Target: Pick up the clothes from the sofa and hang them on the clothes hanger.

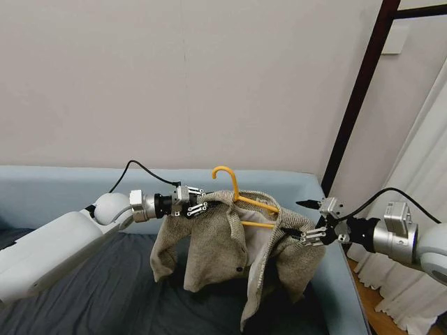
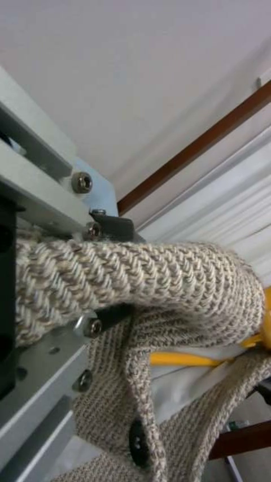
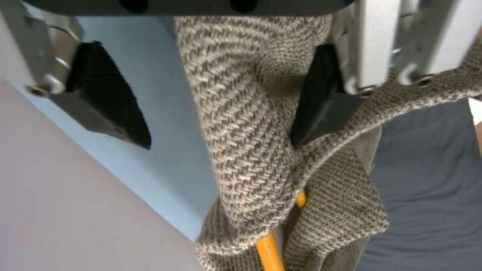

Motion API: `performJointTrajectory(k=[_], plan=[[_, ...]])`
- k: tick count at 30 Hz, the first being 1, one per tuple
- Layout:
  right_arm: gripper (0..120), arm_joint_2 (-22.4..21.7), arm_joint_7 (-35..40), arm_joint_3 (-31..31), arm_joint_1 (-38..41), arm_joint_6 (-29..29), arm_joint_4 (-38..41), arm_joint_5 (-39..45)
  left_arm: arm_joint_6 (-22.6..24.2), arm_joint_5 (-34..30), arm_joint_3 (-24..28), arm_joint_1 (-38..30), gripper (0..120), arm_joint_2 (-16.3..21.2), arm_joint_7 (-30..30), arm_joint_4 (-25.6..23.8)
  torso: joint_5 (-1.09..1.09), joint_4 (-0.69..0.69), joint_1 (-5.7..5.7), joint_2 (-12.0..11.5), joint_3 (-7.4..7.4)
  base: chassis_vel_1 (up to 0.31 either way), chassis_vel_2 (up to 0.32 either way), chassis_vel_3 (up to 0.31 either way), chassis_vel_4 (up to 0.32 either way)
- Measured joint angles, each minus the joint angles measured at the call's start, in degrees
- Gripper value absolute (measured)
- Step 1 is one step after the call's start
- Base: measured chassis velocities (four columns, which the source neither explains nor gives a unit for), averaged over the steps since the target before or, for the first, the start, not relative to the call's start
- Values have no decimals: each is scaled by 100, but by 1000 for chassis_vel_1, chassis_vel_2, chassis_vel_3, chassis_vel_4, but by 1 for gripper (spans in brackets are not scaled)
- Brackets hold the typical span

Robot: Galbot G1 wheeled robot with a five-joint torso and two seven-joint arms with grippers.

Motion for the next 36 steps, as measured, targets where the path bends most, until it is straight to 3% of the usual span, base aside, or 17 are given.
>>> performJointTrajectory(k=[3, 6, 8, 10, 13, 24, 36], plan=[[56, -35, -89, -3, 2, 0, 1, 12, -2, 50, 25, 16, 7, -10, 1, -42, 0, 0, 0, 0, 0, 0, 0, 0, 0], [50, -72, -204, -10, -12, 6, 0, -54, -2, 61, 30, 25, 7, -16, 1, -78, -1, 0, 0, 0, 0, 0, 0, 0, 0], [38, -101, -309, -33, -42, 25, 3, -123, -2, 74, 32, 37, 7, -17, 1, -109, 0, -1, 0, 0, 0, 0, 0, 0, 0], [36, -102, -329, -40, -46, 28, 6, -140, -2, 79, 34, 41, 7, -16, 1, -114, 0, -1, 0, 0, 0, 0, 0, 0, 0], [12, -115, -409, -105, -65, 34, 61, -229, -2, 107, 38, 77, 7, -13, -8, -153, 0, 0, 0, 0, 0, 0, 0, 0, 0], [10, -91, -420, -145, -64, 75, 169, -240, 16, 144, 149, 33, 7, -141, -46, -168, 0, -1, 0, 0, 0, 0, 0, 0, 0], [10, -67, -443, -126, -96, 388, 81, -366, -20, 240, 90, 74, 11, -39, -89, -167, 0, -1, 0, 0, 0, 0, 0, 0, 0]])
